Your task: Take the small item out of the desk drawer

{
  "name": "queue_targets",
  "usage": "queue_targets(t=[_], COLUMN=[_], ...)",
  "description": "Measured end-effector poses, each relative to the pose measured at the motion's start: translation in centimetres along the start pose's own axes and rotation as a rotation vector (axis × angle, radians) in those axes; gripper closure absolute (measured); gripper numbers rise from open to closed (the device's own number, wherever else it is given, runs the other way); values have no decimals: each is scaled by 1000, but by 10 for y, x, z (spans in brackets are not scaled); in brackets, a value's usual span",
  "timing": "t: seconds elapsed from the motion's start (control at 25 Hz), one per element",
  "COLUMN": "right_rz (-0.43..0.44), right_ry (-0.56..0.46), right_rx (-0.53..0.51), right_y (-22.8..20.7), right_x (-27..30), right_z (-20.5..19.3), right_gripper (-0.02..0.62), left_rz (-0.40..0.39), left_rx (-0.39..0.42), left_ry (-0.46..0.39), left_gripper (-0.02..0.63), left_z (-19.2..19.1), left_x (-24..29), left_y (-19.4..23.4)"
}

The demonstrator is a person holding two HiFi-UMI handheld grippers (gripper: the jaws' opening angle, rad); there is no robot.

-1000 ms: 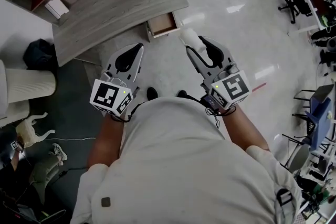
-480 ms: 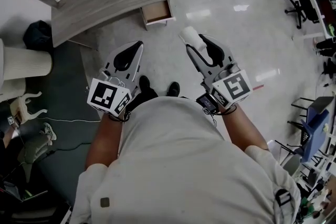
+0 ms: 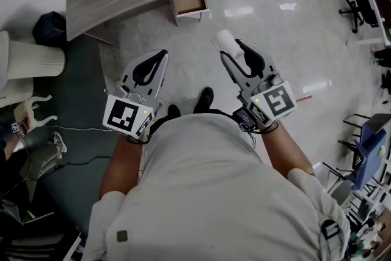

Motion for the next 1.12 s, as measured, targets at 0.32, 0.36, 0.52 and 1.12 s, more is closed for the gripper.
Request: queue_targets(t=[0.32,0.36,0.52,1.12], right_rz=[-24,-28,-40,-97], right_ry=[-22,-26,-43,-83], right_rx=[-11,-13,-25,-101], right_y=[68,77,114,229], right_x=[3,5,12,12], right_z=[-2,-3,-7,-33], right_gripper=[417,417,417,417], left_rz=[-12,-14,-27,-52], left_rx=[-11,-10,-2,15], left_ry=[-44,-50,-72,-142], left_gripper=[595,595,595,595], left_z=[-3,-4,-8,-22], left_x=[-68,-78,-113,-210], left_y=[17,21,35,58])
Point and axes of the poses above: the fingertips, and each gripper's own axes: x forward along the fingers, y to its left, z out of its top, the point moved 8 cm from there along -x, backward along the fingers, and after that the axes turned 13 degrees about x, right-handed, at the moved point
